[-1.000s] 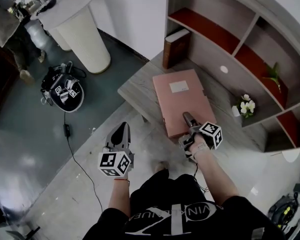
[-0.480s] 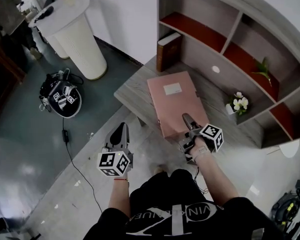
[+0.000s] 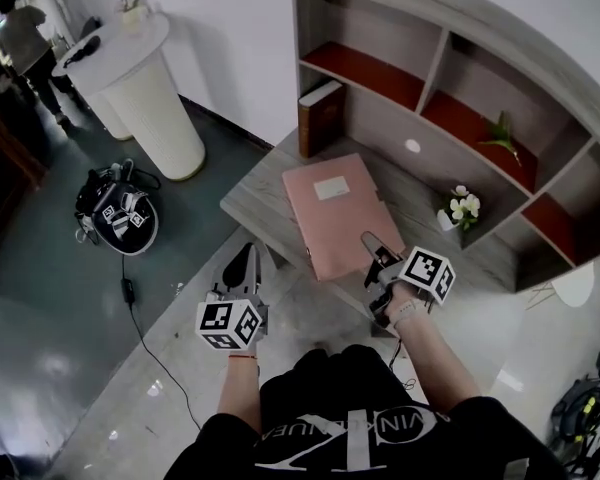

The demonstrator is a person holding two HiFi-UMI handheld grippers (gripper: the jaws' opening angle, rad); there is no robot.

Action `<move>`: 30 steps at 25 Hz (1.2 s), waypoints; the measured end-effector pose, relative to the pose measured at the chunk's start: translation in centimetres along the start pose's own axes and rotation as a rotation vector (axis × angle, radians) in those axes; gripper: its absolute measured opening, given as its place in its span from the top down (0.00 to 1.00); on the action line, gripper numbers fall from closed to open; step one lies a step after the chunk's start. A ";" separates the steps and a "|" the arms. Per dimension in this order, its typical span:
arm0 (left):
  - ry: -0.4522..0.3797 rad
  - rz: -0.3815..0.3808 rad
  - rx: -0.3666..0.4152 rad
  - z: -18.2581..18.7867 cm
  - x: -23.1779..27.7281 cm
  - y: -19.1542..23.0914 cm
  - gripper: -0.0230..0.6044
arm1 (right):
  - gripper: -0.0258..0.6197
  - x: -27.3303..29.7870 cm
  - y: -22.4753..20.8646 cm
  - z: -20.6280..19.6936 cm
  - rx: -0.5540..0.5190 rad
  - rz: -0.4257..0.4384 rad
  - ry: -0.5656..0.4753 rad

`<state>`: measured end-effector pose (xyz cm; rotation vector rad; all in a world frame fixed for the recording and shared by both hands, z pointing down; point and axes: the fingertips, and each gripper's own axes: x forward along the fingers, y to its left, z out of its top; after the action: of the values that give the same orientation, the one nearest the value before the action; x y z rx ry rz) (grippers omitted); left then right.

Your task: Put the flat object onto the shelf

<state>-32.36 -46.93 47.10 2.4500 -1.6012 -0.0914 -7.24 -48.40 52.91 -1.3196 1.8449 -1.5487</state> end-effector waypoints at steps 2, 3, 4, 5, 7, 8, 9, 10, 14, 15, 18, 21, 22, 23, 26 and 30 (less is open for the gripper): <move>-0.009 0.001 -0.001 0.4 0.2 -0.2 0.95 | 0.70 -0.5 1.8 0.4 -0.181 0.027 0.009; -0.014 0.004 -0.003 0.6 0.2 -0.2 0.95 | 0.72 -0.8 2.4 0.6 -0.252 0.035 0.012; -0.018 0.005 -0.004 0.8 0.2 -0.3 0.95 | 0.77 -1.0 3.0 0.8 -0.311 0.043 0.012; -0.021 0.005 -0.003 0.9 0.3 -0.5 0.95 | 0.80 -1.3 3.4 1.1 -0.365 0.050 0.012; -0.023 0.003 0.002 1.0 0.4 -0.9 0.95 | 0.84 -1.7 4.0 1.5 -0.482 0.059 0.020; -0.022 0.004 0.005 1.0 0.4 -1.1 0.95 | 0.84 -2.0 4.1 1.5 -0.554 0.059 0.030; -0.020 0.006 0.008 1.0 0.4 -1.3 0.95 | 0.84 -2.3 4.2 1.5 -0.635 0.056 0.043; -0.019 0.009 0.009 1.0 0.3 -1.5 0.95 | 0.84 -2.6 4.3 1.4 -0.719 0.052 0.055; -0.018 0.029 0.016 1.4 0.0 -2.4 0.95 | 0.86 -4.3 5.7 1.3 -0.973 0.092 0.064; -0.018 0.034 0.021 1.6 -0.1 -2.7 0.95 | 0.86 -4.7 6.0 1.6 -1.005 0.101 0.054; -0.023 0.053 0.034 2.3 -0.4 -3.5 0.95 | 0.90 -6.0 6.5 3.0 -1.068 0.088 0.010; -0.035 0.081 0.058 2.9 -1.0 -4.3 0.95 | 0.94 -7.4 7.1 4.2 -1.117 0.104 -0.024; -0.037 0.089 0.071 3.2 -1.1 -4.7 0.95 | 0.94 -7.8 7.3 4.5 -1.130 0.114 -0.032; -0.038 0.095 0.083 3.3 -1.3 -5.1 0.95 | 0.94 -8.2 7.5 4.9 -1.142 0.123 -0.039; -0.034 0.103 0.112 3.5 -1.8 -6.2 0.95 | 0.95 -9.3 7.9 5.8 -1.161 0.142 -0.064; -0.044 0.114 0.114 3.6 -3.0 -7.3 0.95 | 0.95 -10.6 7.8 6.3 -1.165 0.156 -0.085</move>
<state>-27.63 -41.92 41.87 2.4492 -1.8085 -0.0369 -0.44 -43.38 41.05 -1.5144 2.8100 -0.2067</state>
